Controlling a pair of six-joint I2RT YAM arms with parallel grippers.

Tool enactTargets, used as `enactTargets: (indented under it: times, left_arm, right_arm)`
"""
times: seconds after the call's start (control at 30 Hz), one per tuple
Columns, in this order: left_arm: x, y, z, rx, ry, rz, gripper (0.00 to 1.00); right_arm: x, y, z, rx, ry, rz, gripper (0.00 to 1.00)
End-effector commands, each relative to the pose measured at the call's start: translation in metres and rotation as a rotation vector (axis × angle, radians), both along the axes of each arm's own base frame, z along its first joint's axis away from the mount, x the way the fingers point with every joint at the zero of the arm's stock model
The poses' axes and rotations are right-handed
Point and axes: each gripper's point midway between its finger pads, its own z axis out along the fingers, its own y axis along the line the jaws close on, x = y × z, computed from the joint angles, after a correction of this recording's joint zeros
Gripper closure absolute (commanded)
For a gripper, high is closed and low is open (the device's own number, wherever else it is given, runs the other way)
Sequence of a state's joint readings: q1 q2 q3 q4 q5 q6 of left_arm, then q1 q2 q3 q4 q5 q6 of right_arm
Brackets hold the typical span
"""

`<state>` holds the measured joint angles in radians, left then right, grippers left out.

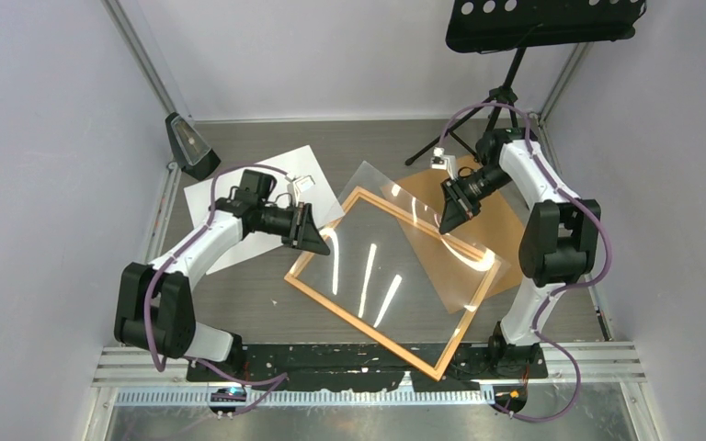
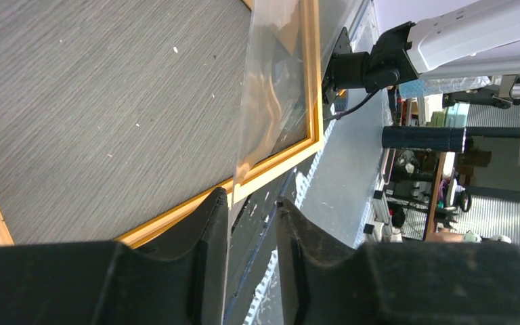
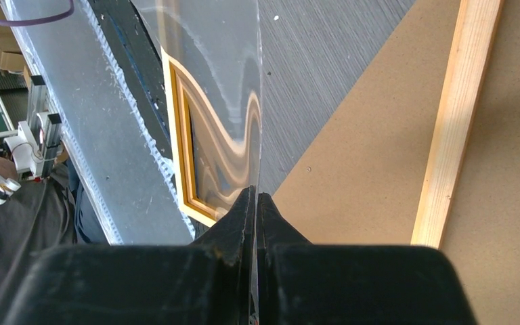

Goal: Put the photo into the frame
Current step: Place the photo frame item in the photo frame.

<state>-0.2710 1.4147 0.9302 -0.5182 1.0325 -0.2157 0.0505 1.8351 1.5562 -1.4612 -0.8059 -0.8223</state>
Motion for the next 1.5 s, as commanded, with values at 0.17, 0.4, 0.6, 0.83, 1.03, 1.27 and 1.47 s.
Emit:
enactTargets:
  times: [0.17, 0.4, 0.6, 0.83, 1.03, 1.27, 1.47]
  left_arm:
    - [-0.004, 0.003, 0.003, 0.02, -0.011, -0.053, 0.58]
    - [-0.004, 0.006, -0.001, 0.048, -0.017, -0.058, 0.49]
    - [0.0, 0.011, -0.006, 0.106, -0.031, -0.044, 0.34]
    - [0.009, 0.021, -0.015, 0.201, -0.063, -0.003, 0.1]
    - [0.022, 0.04, -0.029, 0.349, -0.112, 0.076, 0.0]
    - [0.035, 0.059, -0.034, 0.47, -0.172, 0.149, 0.0]
    - [0.034, 0.059, -0.036, 0.471, -0.168, 0.142, 0.0]
  right_arm:
    - [0.004, -0.003, 0.001, -0.052, -0.017, 0.06, 0.94]
    - [0.006, 0.003, -0.002, -0.057, -0.015, 0.087, 0.94]
    - [0.008, 0.004, -0.007, -0.065, -0.009, 0.096, 0.94]
    - [0.008, 0.003, -0.01, -0.073, -0.006, 0.1, 0.94]
    - [0.006, 0.003, -0.014, -0.08, 0.002, 0.107, 0.94]
    - [0.005, 0.004, -0.017, -0.087, 0.004, 0.117, 0.94]
    - [0.005, 0.005, -0.019, -0.089, 0.006, 0.124, 0.94]
